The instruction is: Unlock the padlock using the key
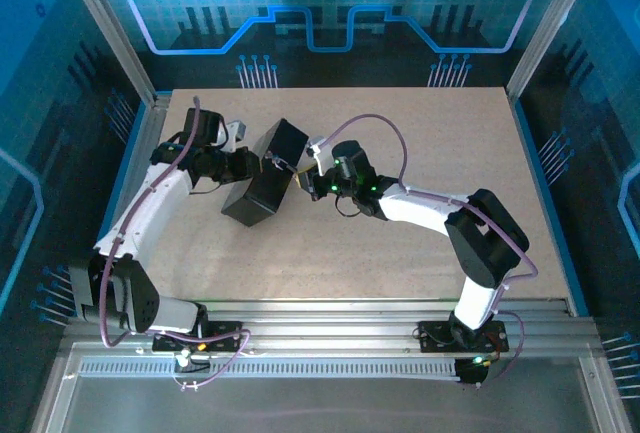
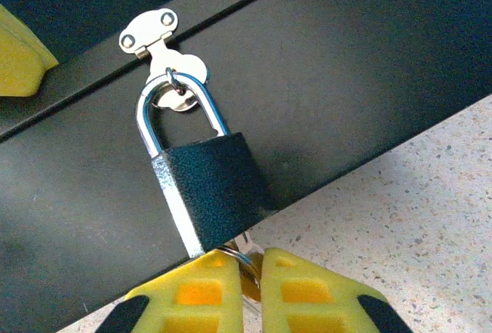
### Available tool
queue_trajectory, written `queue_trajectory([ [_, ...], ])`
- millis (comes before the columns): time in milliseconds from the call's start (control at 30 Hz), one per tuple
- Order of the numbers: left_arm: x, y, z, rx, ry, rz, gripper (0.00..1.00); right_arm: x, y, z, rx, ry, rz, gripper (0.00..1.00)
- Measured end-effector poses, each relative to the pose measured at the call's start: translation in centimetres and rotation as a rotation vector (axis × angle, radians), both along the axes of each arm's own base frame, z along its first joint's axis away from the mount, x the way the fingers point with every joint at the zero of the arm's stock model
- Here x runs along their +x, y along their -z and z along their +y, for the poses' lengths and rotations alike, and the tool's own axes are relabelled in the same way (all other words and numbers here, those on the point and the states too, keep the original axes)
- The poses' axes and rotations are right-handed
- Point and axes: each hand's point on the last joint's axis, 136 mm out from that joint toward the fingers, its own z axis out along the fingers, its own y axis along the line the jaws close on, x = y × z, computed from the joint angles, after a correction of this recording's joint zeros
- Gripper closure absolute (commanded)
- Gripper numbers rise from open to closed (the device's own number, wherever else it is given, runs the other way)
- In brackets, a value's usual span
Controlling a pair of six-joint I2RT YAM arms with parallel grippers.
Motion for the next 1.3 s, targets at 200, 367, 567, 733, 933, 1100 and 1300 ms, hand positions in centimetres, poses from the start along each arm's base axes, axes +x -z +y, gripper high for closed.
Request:
queue_trajectory([
  [200,-0.1,0.0,-0.1,-0.007,-0.003,0.006,0.83,-0.7,0.3,0.3,0.056,-0.025,0.020,0.95],
  [367,-0.2,0.1,0.0,-0.013,-0.013,0.017,0.84,-1.5,0.3,0.5,0.124,-0.035,0.091,0.96],
  [567,-0.3,0.0,0.3,-0.003,-0.022,0.018,0.84,-2.2,0.1,0.8,0.205,-0.039,0.177,0.99],
  [733,-0.2,0.0,0.6,-0.001,-0.036,0.016,0.85,-2.7,-0.1,1.0,0.263,-0.038,0.264,1.00],
  [933,0.0,-0.2,0.8,0.005,-0.047,-0.003,0.86,-2.5,-0.8,1.2,0.359,-0.001,0.361,1.00],
  [1100,0.0,-0.1,0.8,-0.008,-0.055,-0.020,0.86,-2.3,-0.9,0.8,0.454,0.064,0.416,1.00],
  [1300,-0.5,0.4,0.2,-0.039,-0.065,-0.005,0.85,-1.9,-0.5,0.7,0.491,0.177,0.427,1.00],
])
